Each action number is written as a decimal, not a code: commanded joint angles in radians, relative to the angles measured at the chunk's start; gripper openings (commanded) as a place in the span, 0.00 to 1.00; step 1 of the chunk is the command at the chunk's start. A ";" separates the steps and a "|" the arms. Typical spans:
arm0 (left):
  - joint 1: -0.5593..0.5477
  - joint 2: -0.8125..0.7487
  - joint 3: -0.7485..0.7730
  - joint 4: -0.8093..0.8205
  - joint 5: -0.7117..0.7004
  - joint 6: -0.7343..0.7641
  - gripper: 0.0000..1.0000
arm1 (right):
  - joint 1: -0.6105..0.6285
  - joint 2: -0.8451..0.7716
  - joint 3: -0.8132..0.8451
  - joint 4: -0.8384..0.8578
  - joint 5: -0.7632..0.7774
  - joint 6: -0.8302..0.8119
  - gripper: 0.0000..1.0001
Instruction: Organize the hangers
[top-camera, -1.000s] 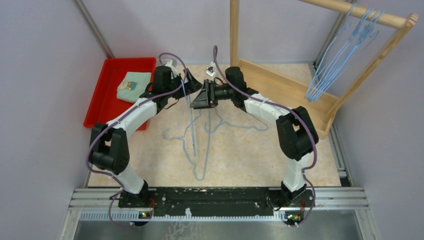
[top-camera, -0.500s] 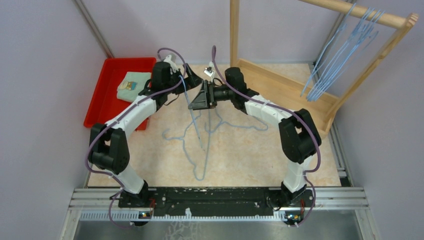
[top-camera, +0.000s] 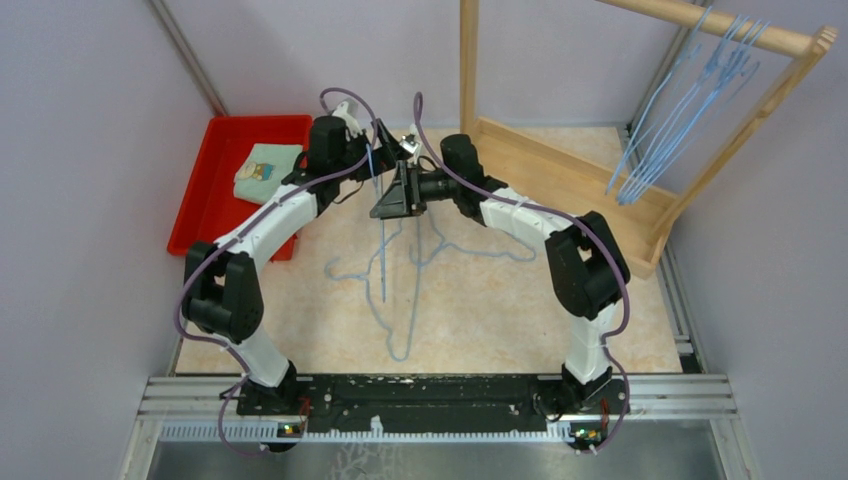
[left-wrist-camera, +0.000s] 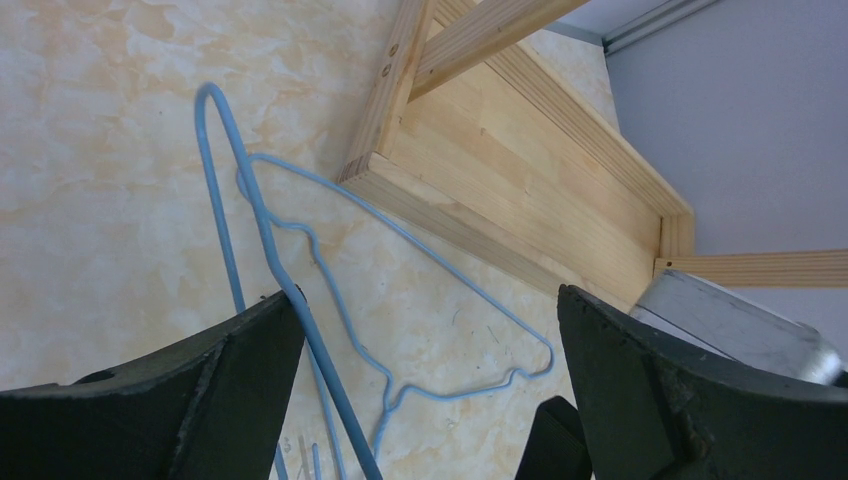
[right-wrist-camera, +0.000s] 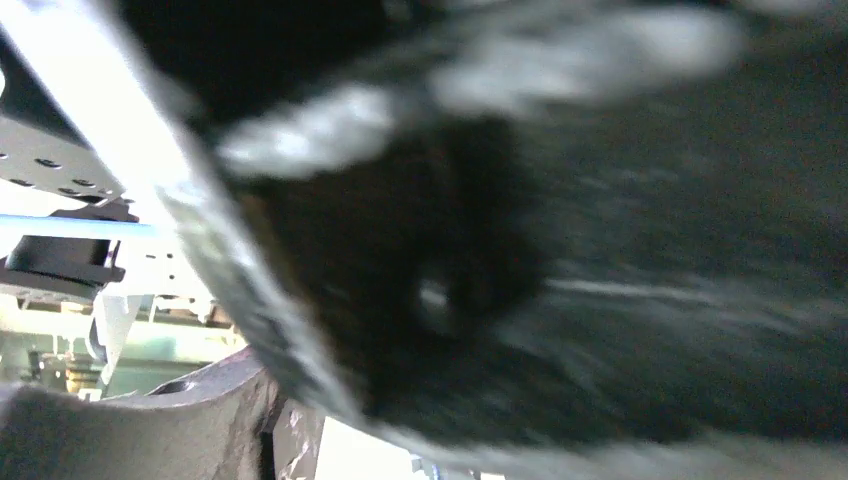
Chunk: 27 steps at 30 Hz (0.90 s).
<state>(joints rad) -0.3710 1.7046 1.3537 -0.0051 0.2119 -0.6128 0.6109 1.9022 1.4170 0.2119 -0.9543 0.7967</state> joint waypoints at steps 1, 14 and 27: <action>-0.025 0.023 0.081 0.005 0.010 -0.002 1.00 | 0.022 0.000 0.046 0.106 0.008 0.027 0.51; -0.035 0.041 0.089 0.001 -0.006 0.003 1.00 | 0.028 -0.014 0.018 0.154 0.014 0.050 0.00; -0.004 -0.044 -0.178 0.023 -0.133 0.072 1.00 | -0.030 -0.194 0.011 -0.097 0.011 -0.120 0.00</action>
<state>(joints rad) -0.3813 1.6924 1.2312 0.0326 0.1123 -0.5907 0.6106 1.8580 1.4124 0.0784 -0.9207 0.7444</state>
